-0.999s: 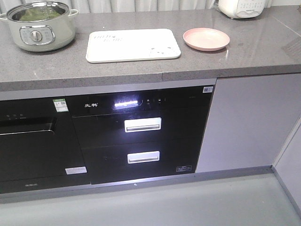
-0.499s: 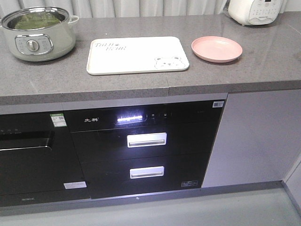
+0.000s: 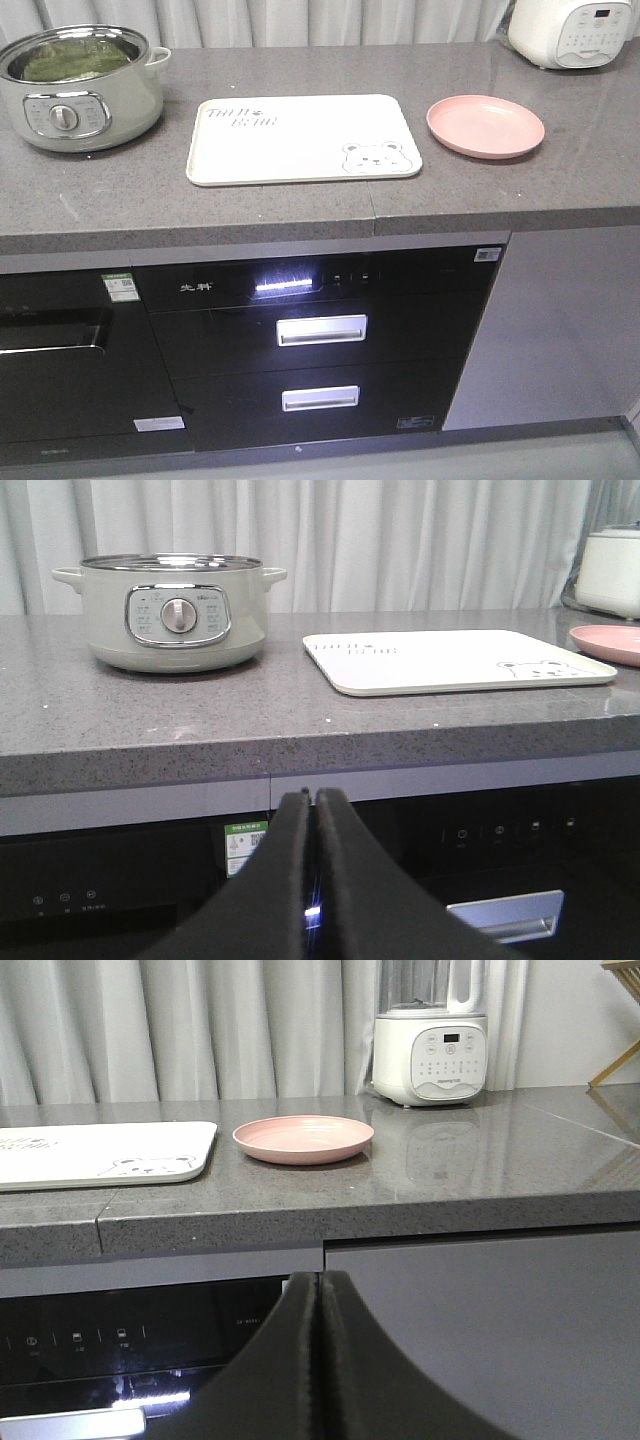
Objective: Transfer vegetables to tray and serve
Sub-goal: 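Drive the base toward the counter with the pot, tray and plate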
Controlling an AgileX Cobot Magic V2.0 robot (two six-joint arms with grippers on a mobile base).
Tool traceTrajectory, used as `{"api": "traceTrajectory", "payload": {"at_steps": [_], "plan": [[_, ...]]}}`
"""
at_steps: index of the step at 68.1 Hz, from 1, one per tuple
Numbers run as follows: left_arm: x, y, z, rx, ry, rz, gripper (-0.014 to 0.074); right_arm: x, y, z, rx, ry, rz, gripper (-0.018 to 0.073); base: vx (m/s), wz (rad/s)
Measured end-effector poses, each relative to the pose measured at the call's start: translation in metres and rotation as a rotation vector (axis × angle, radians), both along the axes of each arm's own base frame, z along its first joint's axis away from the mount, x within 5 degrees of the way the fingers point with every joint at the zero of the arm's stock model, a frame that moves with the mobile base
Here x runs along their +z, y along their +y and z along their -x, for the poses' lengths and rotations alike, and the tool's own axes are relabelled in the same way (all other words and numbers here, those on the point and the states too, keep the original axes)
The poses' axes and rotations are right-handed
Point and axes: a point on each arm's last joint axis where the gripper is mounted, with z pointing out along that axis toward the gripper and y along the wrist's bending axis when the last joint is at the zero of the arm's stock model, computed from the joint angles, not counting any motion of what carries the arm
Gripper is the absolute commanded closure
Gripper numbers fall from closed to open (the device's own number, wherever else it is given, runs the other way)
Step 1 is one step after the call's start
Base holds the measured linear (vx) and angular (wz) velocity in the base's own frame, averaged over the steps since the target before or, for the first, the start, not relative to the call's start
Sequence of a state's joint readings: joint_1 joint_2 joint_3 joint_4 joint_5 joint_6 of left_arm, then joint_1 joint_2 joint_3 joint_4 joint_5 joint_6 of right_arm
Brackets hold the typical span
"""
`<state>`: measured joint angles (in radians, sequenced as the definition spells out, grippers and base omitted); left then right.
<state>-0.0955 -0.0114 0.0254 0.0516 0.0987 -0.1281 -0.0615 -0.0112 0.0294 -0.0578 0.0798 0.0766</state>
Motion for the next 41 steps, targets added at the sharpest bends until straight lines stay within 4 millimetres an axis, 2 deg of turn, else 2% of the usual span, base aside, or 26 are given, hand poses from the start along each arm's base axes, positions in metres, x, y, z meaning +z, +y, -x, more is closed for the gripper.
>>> {"api": "traceTrajectory", "payload": {"at_steps": [41], "plan": [[0.0, 0.0, 0.0, 0.0, 0.0, 0.0, 0.0603, 0.0, 0.0, 0.0, 0.0, 0.0, 0.0, 0.0564, 0.13, 0.03]]}}
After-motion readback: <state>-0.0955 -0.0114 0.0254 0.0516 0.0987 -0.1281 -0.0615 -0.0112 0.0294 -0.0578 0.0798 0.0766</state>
